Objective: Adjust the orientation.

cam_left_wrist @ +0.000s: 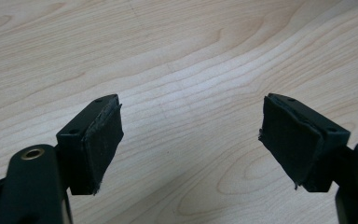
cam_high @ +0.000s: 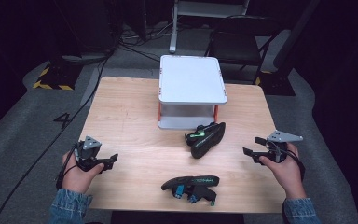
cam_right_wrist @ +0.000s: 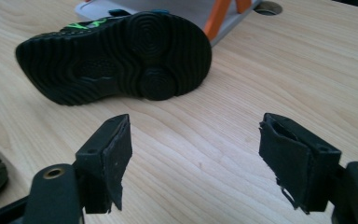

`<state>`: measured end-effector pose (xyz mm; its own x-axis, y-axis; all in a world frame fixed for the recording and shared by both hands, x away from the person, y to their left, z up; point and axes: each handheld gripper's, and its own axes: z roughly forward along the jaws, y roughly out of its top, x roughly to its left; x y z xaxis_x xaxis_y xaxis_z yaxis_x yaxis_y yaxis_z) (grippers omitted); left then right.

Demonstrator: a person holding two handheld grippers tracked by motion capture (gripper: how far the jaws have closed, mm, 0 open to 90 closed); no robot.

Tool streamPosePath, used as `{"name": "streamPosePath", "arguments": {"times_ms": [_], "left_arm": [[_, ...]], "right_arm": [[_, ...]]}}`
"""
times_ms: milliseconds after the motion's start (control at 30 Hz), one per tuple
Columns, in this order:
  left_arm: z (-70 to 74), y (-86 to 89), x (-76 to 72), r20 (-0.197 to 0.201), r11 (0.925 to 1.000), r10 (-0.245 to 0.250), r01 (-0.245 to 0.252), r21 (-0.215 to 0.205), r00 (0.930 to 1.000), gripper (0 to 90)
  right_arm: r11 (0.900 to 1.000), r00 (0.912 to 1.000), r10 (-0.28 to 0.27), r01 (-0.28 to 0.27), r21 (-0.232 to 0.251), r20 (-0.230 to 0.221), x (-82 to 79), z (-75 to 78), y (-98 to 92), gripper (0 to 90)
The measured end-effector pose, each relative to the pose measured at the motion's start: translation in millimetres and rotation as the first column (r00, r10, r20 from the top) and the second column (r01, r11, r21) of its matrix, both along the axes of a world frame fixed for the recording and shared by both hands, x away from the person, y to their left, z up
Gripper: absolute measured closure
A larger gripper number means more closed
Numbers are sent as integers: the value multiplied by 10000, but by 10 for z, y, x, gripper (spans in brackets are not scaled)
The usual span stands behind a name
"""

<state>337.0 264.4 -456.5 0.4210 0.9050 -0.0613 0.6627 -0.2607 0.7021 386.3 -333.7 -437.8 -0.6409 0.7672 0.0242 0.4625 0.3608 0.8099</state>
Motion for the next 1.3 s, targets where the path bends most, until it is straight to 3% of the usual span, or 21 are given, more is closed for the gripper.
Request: {"name": "streamPosePath", "arguments": {"times_ms": [300,333,400,533,567,600,633,733,767,800,833,933,1000,1067,1100,1133,1167,1200,1233,1300], "left_arm": [[32,-24,3,100,9999,10,-9,-123,9999,214],[45,-31,10,149,9998,-34,36,-184,9999,216],[56,-46,16,206,9997,-94,98,-214,9997,217],[42,-75,29,138,9992,-246,250,-300,9996,223],[42,-75,29,138,9992,-246,250,-300,9996,223],[35,-75,36,116,9991,-303,306,-288,9995,223],[35,-72,40,130,9992,-281,285,-266,9995,223],[36,-78,52,175,9991,-209,216,-353,9996,224],[36,-78,52,175,9991,-209,216,-353,9996,224],[39,-83,55,156,9992,-224,229,-343,9996,224],[37,-99,59,155,9991,-278,283,-327,9995,224],[24,-121,65,106,9988,-390,393,-285,9992,224],[13,-130,69,89,9989,-379,381,-256,9992,224],[8,-137,76,77,9990,-371,373,-250,9993,224],[8,-137,76,77,9990,-371,373,-250,9993,225],[5,-149,79,82,9987,-415,417,-284,9991,225],[7,-150,79,61,9987,-447,448,-242,9990,225],[7,-150,79,61,9987,-447,448,-242,9990,225],[6,-150,76,58,9987,-466,467,-203,9989,225],[-9,-140,67,36,9987,-437,438,-247,9990,225]], "right_arm": [[9980,9979,626,-627,51,171,-78,68,241,288],[9937,9935,1118,-1117,-65,204,-126,110,335,324],[9880,9877,1538,-1534,-179,295,-169,136,415,352],[9640,9641,2646,-2651,217,241,-286,195,636,362],[9640,9641,2646,-2651,217,241,-286,195,636,362],[9444,9446,3276,-3281,202,217,-360,228,782,358],[9369,9370,3488,-3491,186,168,-387,233,836,354],[9000,9000,4360,-4359,31,-21,-508,225,1077,302],[8930,8930,4500,-4500,-22,-36,-535,220,1132,286],[8930,8930,4500,-4500,-22,-36,-535,220,1132,286],[8717,8717,4899,-4900,-109,-41,-603,199,1281,292],[8498,8497,5271,-5271,30,-112,-659,148,1453,295],[8401,8400,5424,-5425,10,-153,-670,108,1549,300],[8199,8196,5714,-5723,-130,-419,-677,48,1665,317],[8199,8196,5714,-5723,-130,-419,-677,48,1665,317],[8001,7992,5974,-5996,-180,-664,-679,-14,1749,353],[7894,7888,6095,-6131,-315,-791,-677,-35,1772,374],[7894,7888,6095,-6131,-315,-791,-677,-35,1772,374],[7726,7758,6227,-6302,-769,-1018,-673,-82,1818,407],[7628,7686,6288,-6391,-986,-1174,-659,-95,1834,446]]}}
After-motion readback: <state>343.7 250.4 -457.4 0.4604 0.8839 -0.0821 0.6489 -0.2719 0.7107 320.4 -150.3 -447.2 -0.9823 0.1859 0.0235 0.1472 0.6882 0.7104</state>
